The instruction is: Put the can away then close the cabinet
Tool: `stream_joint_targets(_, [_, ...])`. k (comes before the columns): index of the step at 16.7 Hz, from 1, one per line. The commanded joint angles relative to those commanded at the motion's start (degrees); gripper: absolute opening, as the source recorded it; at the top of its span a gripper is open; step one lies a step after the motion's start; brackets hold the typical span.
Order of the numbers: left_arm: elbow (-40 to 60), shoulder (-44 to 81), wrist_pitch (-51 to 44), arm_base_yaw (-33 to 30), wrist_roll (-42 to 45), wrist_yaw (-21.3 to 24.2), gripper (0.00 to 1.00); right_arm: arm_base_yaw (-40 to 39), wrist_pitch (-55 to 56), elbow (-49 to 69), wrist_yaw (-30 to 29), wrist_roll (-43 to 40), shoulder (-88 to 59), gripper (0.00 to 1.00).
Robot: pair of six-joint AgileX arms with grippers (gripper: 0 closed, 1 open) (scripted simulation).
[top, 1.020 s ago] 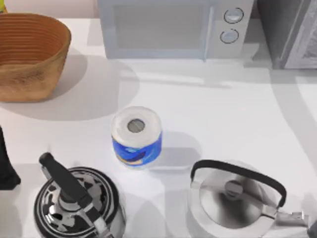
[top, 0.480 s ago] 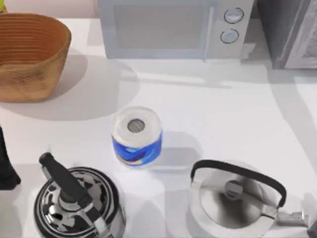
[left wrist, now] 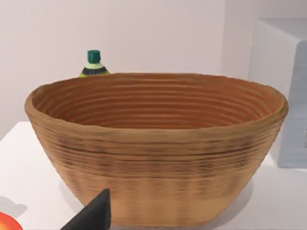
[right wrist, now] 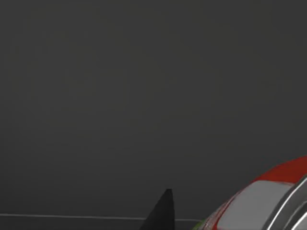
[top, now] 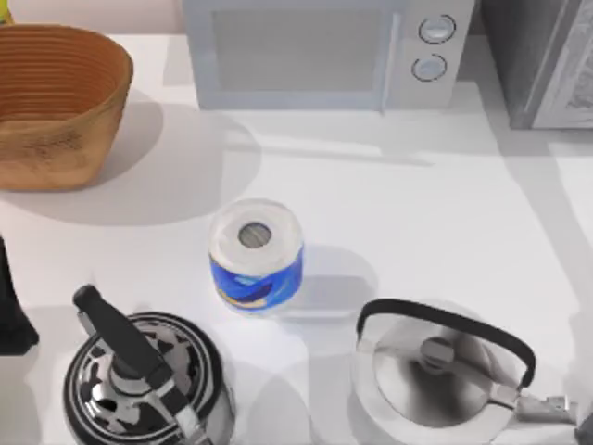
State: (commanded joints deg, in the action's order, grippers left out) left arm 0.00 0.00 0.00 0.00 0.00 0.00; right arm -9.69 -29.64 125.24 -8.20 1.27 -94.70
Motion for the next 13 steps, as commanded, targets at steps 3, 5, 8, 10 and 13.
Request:
stream_joint_targets(3, [0.0,0.0,0.0,0.0,0.0,0.0,1.00,1.3,-3.3,13.9,0.7,0.0,-9.7,0.00])
stream_joint_targets(5, [0.0,0.0,0.0,0.0,0.0,0.0,1.00,2.2,-5.4,21.7,1.0,0.0,-15.6,0.00])
stream_joint_targets(8, [0.0,0.0,0.0,0.0,0.0,0.0,1.00,3.5,-7.9,29.3,1.2,-0.1,-22.2,0.00])
stream_joint_targets(10, [0.0,0.0,0.0,0.0,0.0,0.0,1.00,4.0,-8.8,31.4,1.2,-0.2,-24.3,0.00])
stream_joint_targets(13, [0.0,0.0,0.0,0.0,0.0,0.0,1.00,4.0,-8.9,31.6,1.2,-0.2,-24.5,0.00])
